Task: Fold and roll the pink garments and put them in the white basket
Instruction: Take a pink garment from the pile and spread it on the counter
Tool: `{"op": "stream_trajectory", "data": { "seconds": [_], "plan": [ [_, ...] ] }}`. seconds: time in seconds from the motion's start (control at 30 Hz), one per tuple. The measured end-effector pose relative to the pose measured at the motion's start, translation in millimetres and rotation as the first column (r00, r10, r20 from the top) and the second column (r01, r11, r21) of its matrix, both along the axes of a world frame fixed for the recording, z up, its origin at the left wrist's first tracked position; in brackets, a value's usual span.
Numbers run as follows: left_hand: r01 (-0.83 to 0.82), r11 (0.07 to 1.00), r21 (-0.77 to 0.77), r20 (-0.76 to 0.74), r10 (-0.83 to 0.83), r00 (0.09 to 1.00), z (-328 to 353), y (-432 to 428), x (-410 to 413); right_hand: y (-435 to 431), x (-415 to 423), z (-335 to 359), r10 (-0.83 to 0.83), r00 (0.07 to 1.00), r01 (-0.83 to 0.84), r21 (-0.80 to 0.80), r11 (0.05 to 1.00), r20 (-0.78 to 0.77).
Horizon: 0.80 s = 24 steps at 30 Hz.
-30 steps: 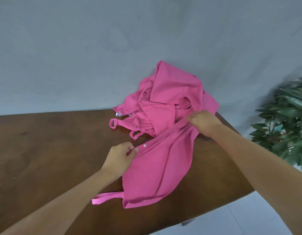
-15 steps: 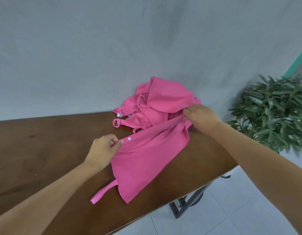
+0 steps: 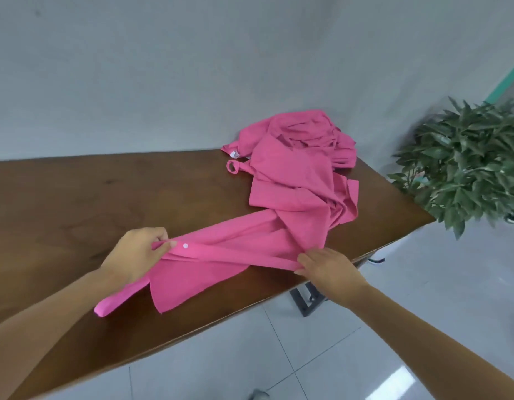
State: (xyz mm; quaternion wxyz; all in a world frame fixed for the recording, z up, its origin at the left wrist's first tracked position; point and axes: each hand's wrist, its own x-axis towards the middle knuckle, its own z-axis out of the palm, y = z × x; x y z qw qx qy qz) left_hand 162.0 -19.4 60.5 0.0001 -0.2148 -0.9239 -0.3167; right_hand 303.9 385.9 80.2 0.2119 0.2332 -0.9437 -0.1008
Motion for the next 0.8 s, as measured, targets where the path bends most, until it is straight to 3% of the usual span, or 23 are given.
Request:
{"op": "stream_trajectory", "data": {
  "seconds": [0.3,0.57,0.8],
  "plan": [
    [0.095,0.985,-0.144,-0.062,-0.105,0.992,-32.5,-57.4,54.2,-64.9,62.8,-44.7,-0.022,0.991,0.032,-0.073,0.997,0.135],
    [0.136,0.963,-0.234,-0.151,-0.174,0.973,-37.9,-43.0,99.2,-70.7,82.8,-27.2,-0.043,0.994,0.051,-0.083,0.995,0.099],
    [0.026,0.993,-0.119,-0.141,-0.043,0.989,-43.0,-39.4,168.5,-57.5,139.6,-43.4,-0.067,0.972,0.091,-0.094,0.991,0.227]
  ]
}}
